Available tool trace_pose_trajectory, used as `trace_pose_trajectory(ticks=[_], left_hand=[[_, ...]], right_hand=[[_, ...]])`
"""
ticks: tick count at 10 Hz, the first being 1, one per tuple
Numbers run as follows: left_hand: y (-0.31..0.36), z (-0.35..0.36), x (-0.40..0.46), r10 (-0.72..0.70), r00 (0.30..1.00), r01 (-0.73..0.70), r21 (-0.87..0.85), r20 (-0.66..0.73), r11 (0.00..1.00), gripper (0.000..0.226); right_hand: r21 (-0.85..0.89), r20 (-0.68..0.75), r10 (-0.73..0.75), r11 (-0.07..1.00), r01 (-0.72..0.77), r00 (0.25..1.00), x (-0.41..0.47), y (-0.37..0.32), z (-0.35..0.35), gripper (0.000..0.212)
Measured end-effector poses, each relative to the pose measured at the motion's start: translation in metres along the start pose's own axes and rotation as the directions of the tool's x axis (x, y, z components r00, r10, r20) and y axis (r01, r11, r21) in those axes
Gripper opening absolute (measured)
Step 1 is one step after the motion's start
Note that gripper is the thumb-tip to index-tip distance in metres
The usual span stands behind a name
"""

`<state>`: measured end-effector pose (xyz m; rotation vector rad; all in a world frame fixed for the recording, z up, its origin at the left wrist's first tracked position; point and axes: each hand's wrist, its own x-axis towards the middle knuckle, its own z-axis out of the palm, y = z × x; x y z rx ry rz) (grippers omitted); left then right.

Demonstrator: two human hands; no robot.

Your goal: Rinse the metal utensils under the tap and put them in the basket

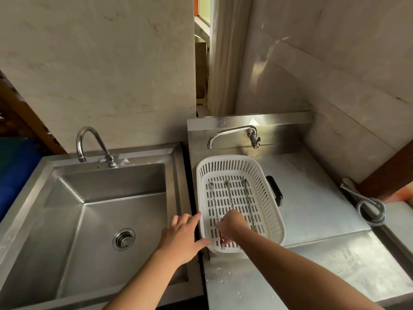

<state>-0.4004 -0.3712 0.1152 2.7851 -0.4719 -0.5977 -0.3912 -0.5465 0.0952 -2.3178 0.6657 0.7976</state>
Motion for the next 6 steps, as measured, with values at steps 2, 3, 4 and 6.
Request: trace_pose_trajectory(ticks=[2, 3, 4, 6], left_hand=[[0.004, 0.000, -0.004, -0.055, 0.998, 0.056, -0.024, 0.012, 0.998, 0.093], [0.007, 0.001, -0.006, -0.068, 0.998, 0.068, 0.000, 0.011, 0.998, 0.090], [0.010, -0.002, -0.007, -0.072, 0.997, 0.072, 0.031, -0.009, 0.997, 0.088], [0.016, -0.018, -0.020, 0.007, 0.997, -0.001, 0.075, -0.083, 0.997, 0.064]], right_hand=[[-0.351, -0.059, -0.134, 0.931, 0.105, 0.989, 0.007, 0.003, 0.002, 0.057], [-0.304, -0.087, -0.159, 0.944, 0.126, 0.983, 0.017, 0.010, 0.003, 0.053], [0.096, -0.042, -0.057, 0.993, 0.061, 0.997, 0.006, 0.008, 0.002, 0.043], [0.216, -0.094, -0.171, 0.958, 0.188, 0.981, -0.031, 0.006, -0.023, 0.033]])
